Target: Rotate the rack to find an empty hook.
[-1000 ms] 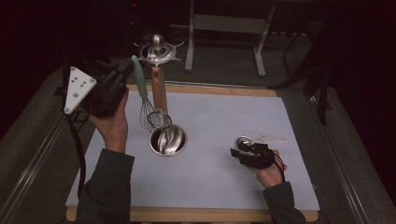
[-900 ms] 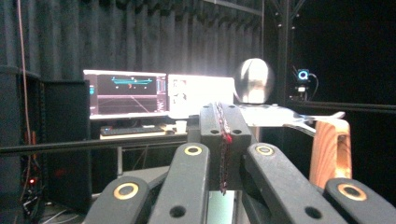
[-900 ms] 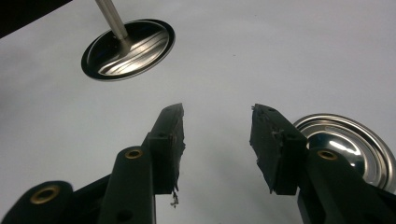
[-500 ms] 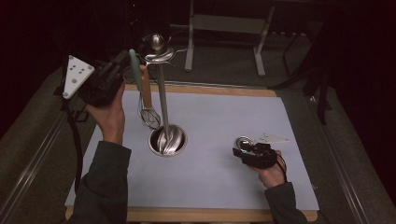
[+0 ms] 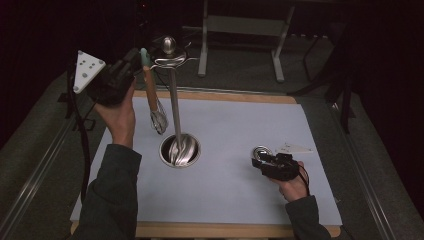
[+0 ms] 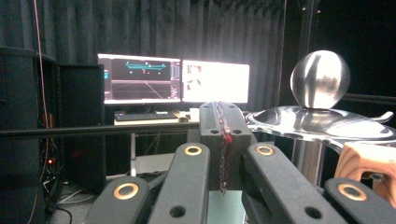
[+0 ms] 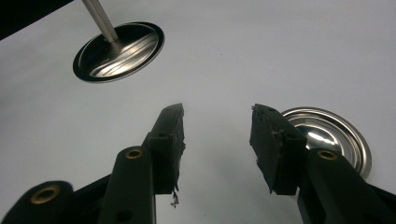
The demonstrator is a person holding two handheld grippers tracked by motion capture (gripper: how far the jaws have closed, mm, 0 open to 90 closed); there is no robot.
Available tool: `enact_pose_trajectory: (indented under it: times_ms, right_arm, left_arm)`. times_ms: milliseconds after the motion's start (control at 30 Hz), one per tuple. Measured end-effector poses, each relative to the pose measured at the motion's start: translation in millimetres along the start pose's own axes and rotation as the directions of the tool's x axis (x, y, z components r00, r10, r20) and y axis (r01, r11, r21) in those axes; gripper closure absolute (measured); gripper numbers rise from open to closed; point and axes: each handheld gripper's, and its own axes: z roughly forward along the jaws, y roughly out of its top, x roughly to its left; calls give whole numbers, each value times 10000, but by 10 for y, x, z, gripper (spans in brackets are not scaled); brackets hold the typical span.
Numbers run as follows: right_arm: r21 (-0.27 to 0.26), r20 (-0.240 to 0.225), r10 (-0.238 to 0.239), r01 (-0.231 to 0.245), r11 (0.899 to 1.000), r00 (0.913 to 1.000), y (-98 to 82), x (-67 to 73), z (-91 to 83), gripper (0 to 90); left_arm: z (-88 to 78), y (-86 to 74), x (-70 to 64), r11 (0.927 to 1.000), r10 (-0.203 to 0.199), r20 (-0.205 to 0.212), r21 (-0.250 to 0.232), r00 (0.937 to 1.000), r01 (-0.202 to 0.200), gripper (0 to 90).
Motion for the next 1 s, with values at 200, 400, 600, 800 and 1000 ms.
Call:
enact_pose_trajectory:
  times_ms: [200, 400, 600, 800, 1000]
  right_arm:
    - [32, 28, 17, -17, 10000, 10000, -7, -2, -2, 541]
    - [72, 147, 5, -6, 10000, 9999, -18, -23, -24, 541]
    - [96, 237, 44, -47, 9999, 9997, -33, -54, -51, 541]
    - [158, 315, -53, 48, 9999, 9995, -25, -49, -66, 541]
    - [301, 346, -166, 156, 9994, 9993, -40, -53, -58, 541]
  left_arm:
    - [-16, 0, 13, 9999, 54, 38, 110, 10000, -54, 897]
    - [-182, -38, 54, 9985, 385, 167, 382, 9991, -391, 896]
    - [-450, -190, 130, 9928, 586, 290, 1034, 9979, -613, 881]
    - [-713, -528, 176, 9817, 441, 584, 1824, 9973, -541, 880]
    - [-912, -1035, 159, 9716, 95, 702, 2353, 9975, -258, 876]
